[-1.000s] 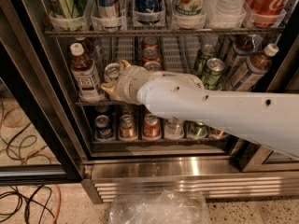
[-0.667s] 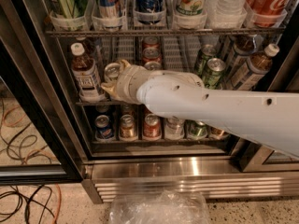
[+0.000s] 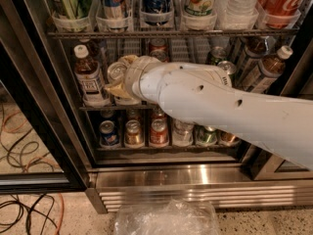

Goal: Pick 7up can from middle shelf of fridge

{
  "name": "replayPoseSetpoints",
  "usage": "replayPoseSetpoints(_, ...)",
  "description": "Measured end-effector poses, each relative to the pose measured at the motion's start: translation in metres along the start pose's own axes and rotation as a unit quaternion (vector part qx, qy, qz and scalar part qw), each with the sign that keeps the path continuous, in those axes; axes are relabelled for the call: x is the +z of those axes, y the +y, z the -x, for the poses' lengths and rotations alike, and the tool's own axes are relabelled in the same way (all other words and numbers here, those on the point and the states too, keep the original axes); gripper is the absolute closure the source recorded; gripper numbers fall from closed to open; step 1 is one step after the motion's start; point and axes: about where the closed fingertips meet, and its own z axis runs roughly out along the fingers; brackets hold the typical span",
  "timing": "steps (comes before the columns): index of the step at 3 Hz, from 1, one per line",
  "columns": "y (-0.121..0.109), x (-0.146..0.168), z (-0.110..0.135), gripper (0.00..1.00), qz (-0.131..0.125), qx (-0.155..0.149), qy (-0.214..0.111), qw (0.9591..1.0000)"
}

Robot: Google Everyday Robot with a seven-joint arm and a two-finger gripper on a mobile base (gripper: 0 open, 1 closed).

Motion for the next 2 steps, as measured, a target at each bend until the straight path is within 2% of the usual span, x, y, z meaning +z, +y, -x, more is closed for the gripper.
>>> replayPoseSetpoints(1,0.001,-0.009,0.013,1.00,0.007,-0.013,0.001,0.9999)
replayPoseSetpoints(2,0.013,-0.012,0.027,1.00,0.045,-0.024,0.009,0.9987)
